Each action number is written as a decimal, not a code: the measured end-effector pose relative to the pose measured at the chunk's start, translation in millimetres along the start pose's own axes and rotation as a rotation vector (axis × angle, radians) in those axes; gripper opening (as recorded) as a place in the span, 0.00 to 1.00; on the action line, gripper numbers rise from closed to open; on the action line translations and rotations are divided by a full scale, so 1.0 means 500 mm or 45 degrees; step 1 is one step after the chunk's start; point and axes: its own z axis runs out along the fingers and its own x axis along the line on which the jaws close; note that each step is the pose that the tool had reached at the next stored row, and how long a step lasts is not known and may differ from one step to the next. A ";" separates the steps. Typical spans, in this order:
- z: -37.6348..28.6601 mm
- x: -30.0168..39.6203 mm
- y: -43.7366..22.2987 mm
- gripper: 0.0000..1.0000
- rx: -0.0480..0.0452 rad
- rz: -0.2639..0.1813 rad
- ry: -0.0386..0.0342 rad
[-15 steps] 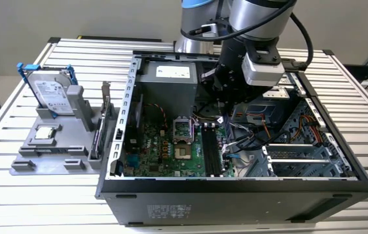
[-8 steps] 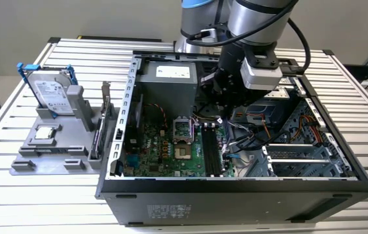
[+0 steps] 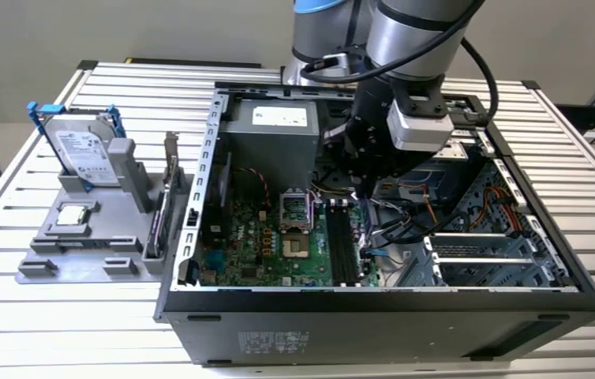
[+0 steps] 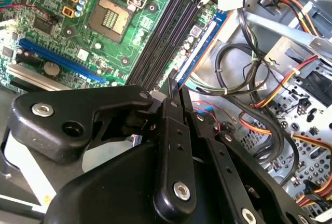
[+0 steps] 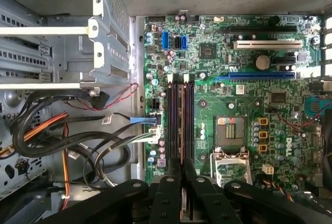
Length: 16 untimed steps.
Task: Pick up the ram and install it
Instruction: 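Insert the ram into the slot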
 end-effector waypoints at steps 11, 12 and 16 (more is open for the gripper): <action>0.017 0.005 -0.001 0.00 0.000 0.000 -0.0001; 0.019 0.005 -0.001 0.00 0.000 0.000 0.0000; 0.024 0.006 -0.001 0.00 0.000 0.000 -0.0001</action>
